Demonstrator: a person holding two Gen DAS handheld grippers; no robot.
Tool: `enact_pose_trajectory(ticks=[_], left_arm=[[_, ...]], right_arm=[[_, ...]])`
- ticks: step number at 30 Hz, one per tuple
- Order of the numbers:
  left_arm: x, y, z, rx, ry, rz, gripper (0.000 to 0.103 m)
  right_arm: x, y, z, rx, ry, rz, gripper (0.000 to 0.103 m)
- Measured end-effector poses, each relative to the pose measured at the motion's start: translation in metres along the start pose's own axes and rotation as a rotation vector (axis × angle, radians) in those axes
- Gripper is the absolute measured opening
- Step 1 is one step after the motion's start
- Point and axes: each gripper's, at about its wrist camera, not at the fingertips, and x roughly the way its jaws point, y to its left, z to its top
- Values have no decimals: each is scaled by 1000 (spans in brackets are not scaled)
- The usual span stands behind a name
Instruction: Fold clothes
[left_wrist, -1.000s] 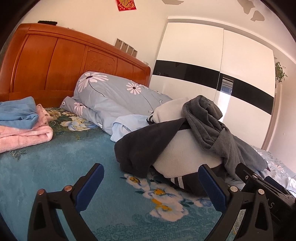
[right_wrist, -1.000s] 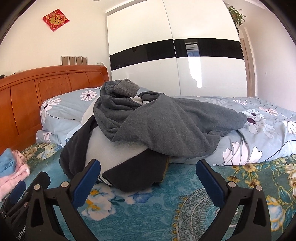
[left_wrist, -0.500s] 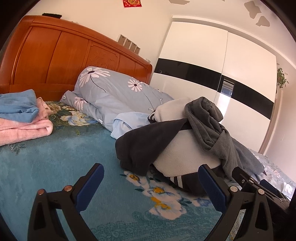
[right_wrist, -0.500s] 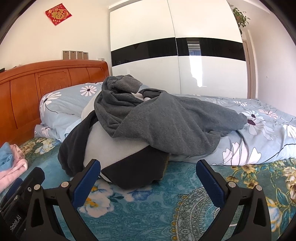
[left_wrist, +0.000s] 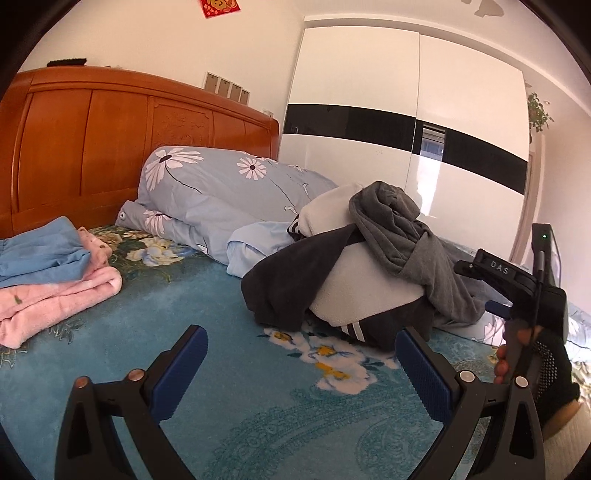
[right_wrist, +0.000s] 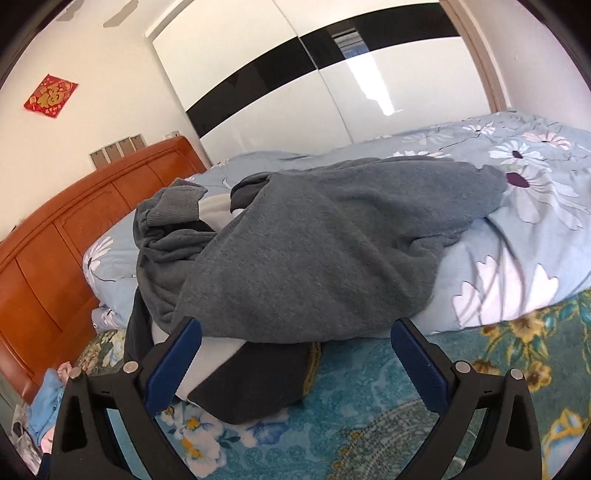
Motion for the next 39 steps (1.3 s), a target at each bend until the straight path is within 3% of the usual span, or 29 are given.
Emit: enact_pose_trajectory(ticks=[3,7,11,13,14,15,16,17,19,23,26,29,35,39], left_arm=[[-4,2,2,-14,-7,-5,103],[-13,1,3,3,-22,4,103],[-23,3,3,32,-30,20,103],[-29,7,3,41,-35,29,103],[-30,9,3,41,-36,32,103],[-31,12,3,33,-33,31,103],[-32,14,3,26,-29,31,103],[-32,16,2,13,-25,25,103],[-32,17,1,-18,-16,12,103],[-37,13,0,-11,-5,-8,103],[-43,12,-1,13,-15,1,103],[-46,16,-2,-4,-15,-2,103],[-47,20,-4,1,-2,0,103],[-46,23,-2,17,-9,14,103]], right_arm=[[17,24,16,-14,55,79,101],[42,78,34,-162,90,35,97],[66,90,41,-213,149,-106,57],[67,82,43,-213,154,-180,50],[64,74,45,-211,143,-215,41],[61,67,47,-209,133,-251,31],[58,60,50,-206,122,-286,8],[54,53,52,-204,111,-321,8],[56,34,59,-165,164,-293,8],[49,25,68,-219,180,-343,7],[30,22,83,-161,144,-273,7],[12,32,85,-193,107,-233,7],[41,47,54,-294,210,-179,8],[62,54,50,-322,257,-194,10]])
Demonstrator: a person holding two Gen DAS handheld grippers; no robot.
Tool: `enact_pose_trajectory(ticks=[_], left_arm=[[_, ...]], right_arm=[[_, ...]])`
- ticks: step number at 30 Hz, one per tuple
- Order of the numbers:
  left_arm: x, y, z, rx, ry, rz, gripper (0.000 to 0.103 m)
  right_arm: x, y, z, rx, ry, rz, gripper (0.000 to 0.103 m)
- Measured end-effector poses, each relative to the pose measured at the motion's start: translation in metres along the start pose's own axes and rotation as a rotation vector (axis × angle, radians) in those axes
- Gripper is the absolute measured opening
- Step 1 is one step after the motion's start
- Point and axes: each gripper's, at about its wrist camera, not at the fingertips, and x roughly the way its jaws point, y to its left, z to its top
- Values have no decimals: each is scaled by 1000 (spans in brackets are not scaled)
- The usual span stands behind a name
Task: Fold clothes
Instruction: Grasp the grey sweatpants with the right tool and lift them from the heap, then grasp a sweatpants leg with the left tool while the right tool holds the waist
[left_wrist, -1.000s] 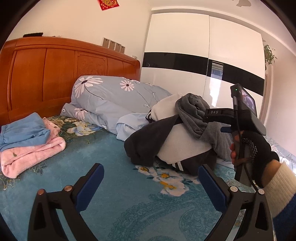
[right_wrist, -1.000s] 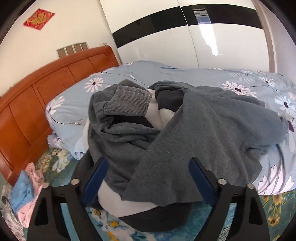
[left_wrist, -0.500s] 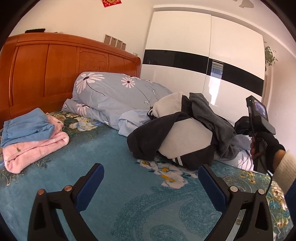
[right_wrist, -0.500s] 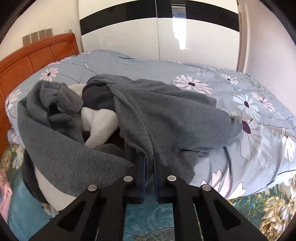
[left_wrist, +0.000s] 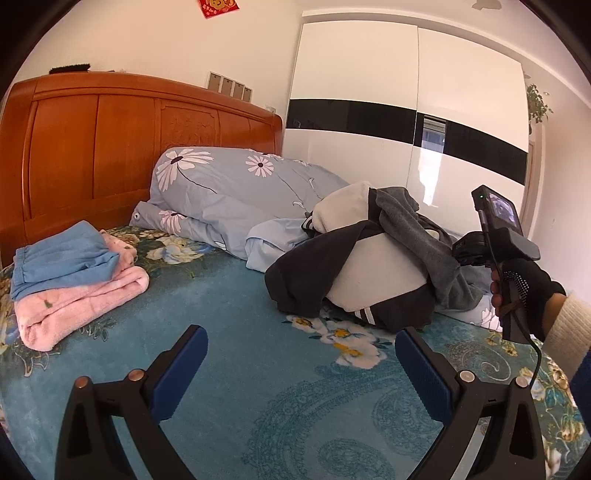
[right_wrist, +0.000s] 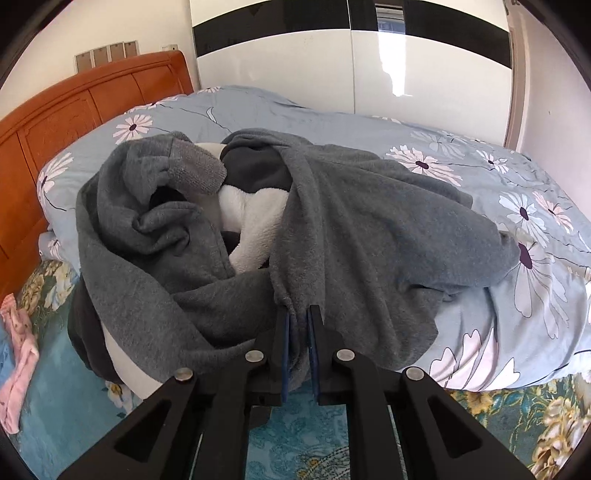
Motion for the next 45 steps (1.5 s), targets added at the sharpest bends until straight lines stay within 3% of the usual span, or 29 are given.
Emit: enact_pose_trajectory(ticks=[3,6,9,11,12,15,21,25,30,35,39,43,45], left_arm=[[5,5,1,-13,8,6,103],[7,9,1,-14,16,12,103],[4,15,0,-10,14,24,103],[2,19,0,-11,16,32,103],[1,21,0,-13,18,35,103],[-3,24,3,-21,15,31,103],[-16,16,8,-6,-4,14,103],[-25,6,10,11,-11,-5,103],[-39,-7,11,53,-26,-15,103],[-47,-14,11,48,-26,-33,103],[-49,-21,8,54,-15,-42,103],[-51,-25,4,48,-2,-58,103],[-50,-26,2,31,18,-72,103]], right_arm=[[18,9,7,-41,45,-59,18],[33,10,8,-53,73,-99,34],[42,6,5,-53,99,-148,35],[39,-1,4,-41,85,-199,9],[35,-6,4,-35,72,-229,9],[16,-19,9,-76,7,-336,7],[-81,-50,44,-58,-282,-420,7],[-154,-48,53,-92,-469,-399,7],[-224,-35,39,-164,-642,-353,7],[-287,-19,-3,-246,-762,-221,7],[-315,-1,-41,-351,-806,-123,7],[-313,14,-85,-470,-742,-44,7],[-287,25,-99,-523,-646,16,8]])
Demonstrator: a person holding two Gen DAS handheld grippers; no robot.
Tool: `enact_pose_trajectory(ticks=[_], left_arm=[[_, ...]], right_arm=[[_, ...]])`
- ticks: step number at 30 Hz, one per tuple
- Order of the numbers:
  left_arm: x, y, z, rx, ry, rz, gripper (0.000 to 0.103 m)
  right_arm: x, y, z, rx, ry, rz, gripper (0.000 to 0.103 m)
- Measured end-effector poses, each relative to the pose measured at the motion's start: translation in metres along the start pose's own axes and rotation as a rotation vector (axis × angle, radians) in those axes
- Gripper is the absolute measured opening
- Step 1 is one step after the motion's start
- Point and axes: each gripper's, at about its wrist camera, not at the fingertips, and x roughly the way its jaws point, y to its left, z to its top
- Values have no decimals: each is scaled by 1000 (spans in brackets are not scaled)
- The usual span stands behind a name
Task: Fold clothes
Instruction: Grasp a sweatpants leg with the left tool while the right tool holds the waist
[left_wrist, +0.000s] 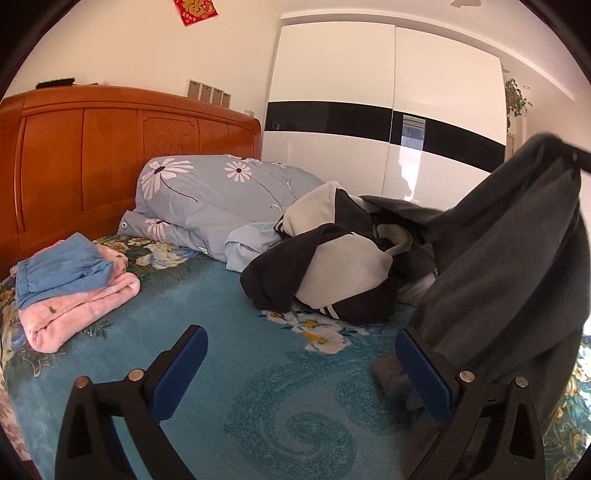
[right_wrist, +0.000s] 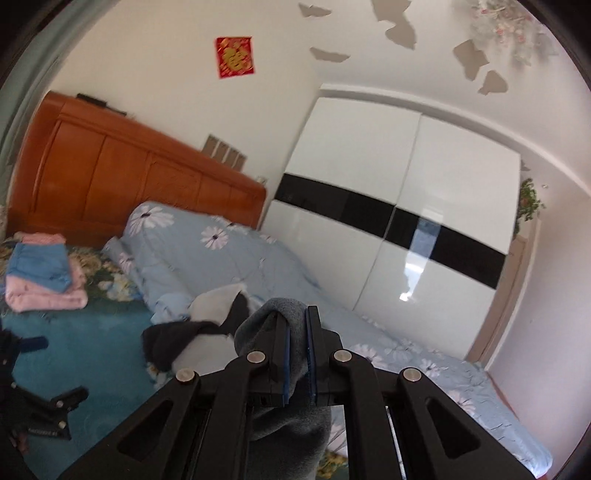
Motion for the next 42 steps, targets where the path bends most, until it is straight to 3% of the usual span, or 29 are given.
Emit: enact_pose_trajectory(ticks=[4,11,15,16,19,21,25,28,32,36,39,41,42], left_arm=[[0,-3,-5,-14,26,-28,103],[3,-3,-16,10,76,-27,103],[10,-4,-25,41,125,-42,103],[12,-5,-27,55,135,-46,103],[20,-8,-35,72,172,-66,103],[28,-11,-39,65,197,-86,103],[44,-20,-41,56,238,-139,103],[59,-29,-39,73,257,-162,103],[74,-35,-33,79,283,-194,101],[82,-32,-27,48,309,-222,81],[87,-26,-24,11,326,-234,50],[89,-20,-23,-16,333,-228,20],[89,-17,-22,-28,333,-219,13]], right_arm=[[37,40,-39,-15,161,169,8],[109,68,-74,196,400,487,9],[125,84,-89,270,522,613,13],[120,86,-90,275,526,643,16],[95,77,-86,293,470,713,53],[72,59,-86,324,417,719,56],[30,17,-112,409,381,631,63],[17,3,-153,478,459,535,63],[26,10,-215,711,597,549,63],[38,22,-240,905,607,603,63],[46,34,-242,965,613,647,63],[48,40,-240,977,614,669,63],[48,44,-238,979,615,680,63]])
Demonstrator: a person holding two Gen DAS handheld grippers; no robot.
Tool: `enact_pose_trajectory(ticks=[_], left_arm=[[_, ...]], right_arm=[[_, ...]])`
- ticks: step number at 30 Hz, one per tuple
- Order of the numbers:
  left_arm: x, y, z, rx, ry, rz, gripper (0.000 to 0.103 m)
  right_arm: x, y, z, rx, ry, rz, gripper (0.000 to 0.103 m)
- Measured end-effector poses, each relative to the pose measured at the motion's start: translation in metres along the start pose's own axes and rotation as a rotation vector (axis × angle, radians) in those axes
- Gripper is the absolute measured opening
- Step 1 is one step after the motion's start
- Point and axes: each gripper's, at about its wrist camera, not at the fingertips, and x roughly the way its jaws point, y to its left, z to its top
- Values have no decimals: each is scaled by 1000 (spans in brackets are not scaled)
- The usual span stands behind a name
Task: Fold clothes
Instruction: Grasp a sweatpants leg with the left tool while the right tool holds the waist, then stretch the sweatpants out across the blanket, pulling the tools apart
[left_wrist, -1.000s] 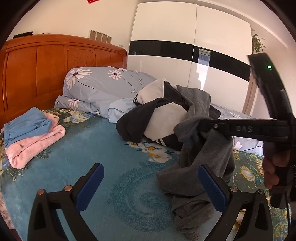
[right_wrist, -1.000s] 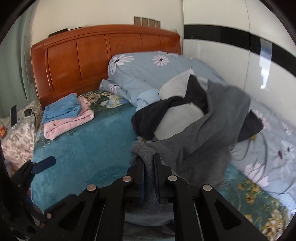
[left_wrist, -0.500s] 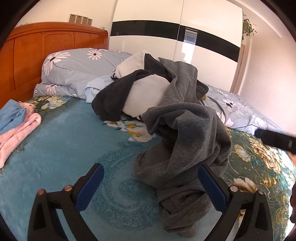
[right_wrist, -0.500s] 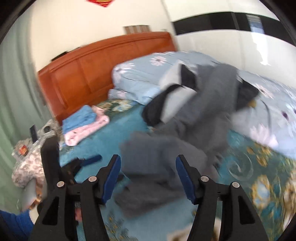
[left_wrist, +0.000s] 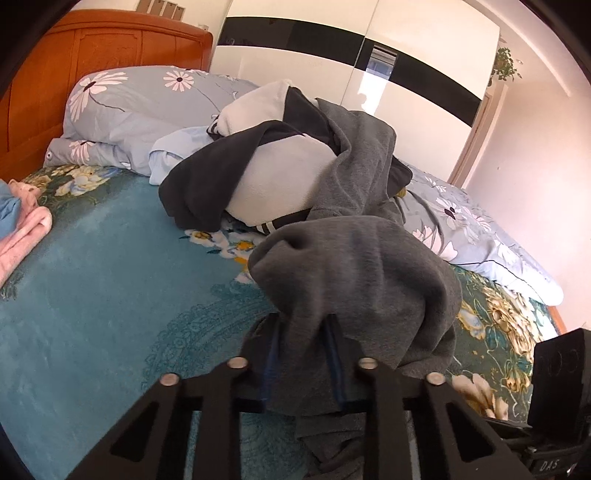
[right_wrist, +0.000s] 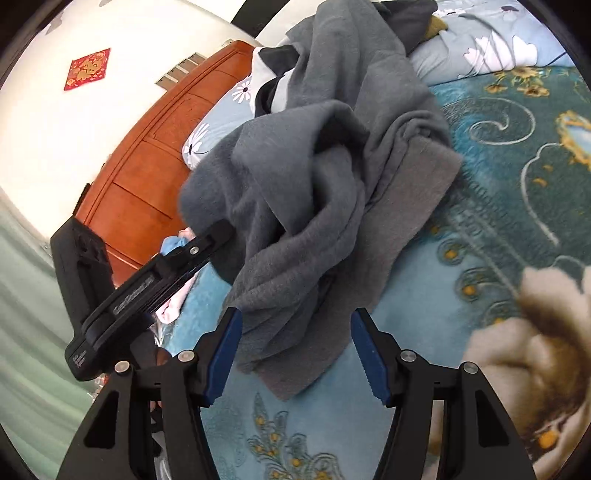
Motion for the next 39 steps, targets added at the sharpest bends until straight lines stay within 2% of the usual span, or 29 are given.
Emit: enact_pose_trajectory(ticks=[1,2,9,11,13,15,19,28,30,32,33,34,35,39], left_arm=[[-1,3,0,-14,-1,6,7],[-5,8,1,-25,-21,20,6],[-73,79,17,-175,-207,155,5],[-90,102,17,-220,-239,187,5],[-106,120,16,-234,-272,250,5],[-120,135,15,-261,-302,270,5],[-134,154,16,-269,-308,300,5],[-155,159,18,-295,-357,326,5],[-164,159,20,-292,-375,335,5],[-176,160,22,-290,-397,342,5],[-182,159,22,-290,-407,347,5],[-187,159,23,-286,-414,350,5],[-192,157,23,-278,-418,350,5],[-199,140,20,-206,-398,331,5]], right_arm=[[2,2,0,-1,6,4,63],[4,5,-1,-2,12,7,63],[0,6,7,-5,-15,-32,63],[-2,-3,11,18,-19,-66,63],[-3,-11,13,37,-24,-97,63],[-3,-18,16,54,-28,-122,63],[5,-23,29,75,-44,-130,63],[44,-23,64,134,-78,-142,62],[49,-23,69,148,-80,-137,51],[51,-34,70,177,-80,-126,35],[49,-36,70,187,-81,-119,30],[46,-35,72,181,-89,-116,16],[42,-34,74,174,-99,-113,10],[10,-32,88,141,-171,-122,8]])
